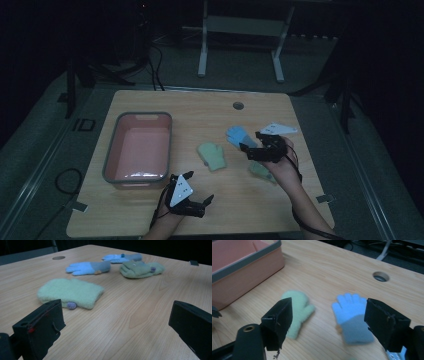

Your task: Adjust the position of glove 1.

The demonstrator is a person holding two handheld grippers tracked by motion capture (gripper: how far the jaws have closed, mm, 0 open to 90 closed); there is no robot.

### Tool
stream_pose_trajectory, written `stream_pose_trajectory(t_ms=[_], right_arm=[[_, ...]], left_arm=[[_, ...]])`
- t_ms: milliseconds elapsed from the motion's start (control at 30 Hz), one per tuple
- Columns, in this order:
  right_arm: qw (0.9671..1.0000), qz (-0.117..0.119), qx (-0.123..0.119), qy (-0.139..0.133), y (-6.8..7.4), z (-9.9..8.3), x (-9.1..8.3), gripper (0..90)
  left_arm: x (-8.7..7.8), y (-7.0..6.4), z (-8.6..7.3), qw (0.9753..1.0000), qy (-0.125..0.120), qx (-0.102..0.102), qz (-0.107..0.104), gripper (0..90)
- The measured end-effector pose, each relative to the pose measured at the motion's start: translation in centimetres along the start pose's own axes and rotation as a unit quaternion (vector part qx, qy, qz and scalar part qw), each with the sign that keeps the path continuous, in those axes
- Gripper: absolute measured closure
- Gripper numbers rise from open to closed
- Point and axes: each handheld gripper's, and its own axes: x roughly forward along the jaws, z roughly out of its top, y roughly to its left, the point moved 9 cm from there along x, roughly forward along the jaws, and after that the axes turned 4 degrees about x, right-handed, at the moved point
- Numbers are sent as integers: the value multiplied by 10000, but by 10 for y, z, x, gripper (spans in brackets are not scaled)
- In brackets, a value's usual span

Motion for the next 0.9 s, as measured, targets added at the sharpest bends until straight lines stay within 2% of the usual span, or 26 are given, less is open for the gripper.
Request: stream_pose_trajectory(t_ms=[200, 267, 367, 433, 600, 733, 900], right_arm=[[9994, 235, -176, 197, 18, -3, 24, 279], [9990, 250, -271, 262, 22, -5, 31, 301], [9985, 336, -234, 361, 29, -7, 43, 369], [9982, 380, -264, 375, 34, -9, 51, 409], [9960, 473, -422, 631, 46, -18, 74, 457], [9954, 555, -427, 659, 52, -23, 89, 531], [9938, 609, -637, 678, 53, -28, 105, 627]], left_arm=[[0, -1, 0, 10000, -1, 40, -5, 2], [1, -1, 0, 10000, 21, 53, 3, 2], [0, -1, 0, 10000, 13, 63, -6, 2], [0, -1, 0, 10000, 1, 57, -4, 2], [0, -1, 0, 10000, 3, 55, -19, 2], [0, -2, 0, 10000, 10, 76, -28, 2], [0, -3, 0, 10000, 6, 85, -49, 2]])
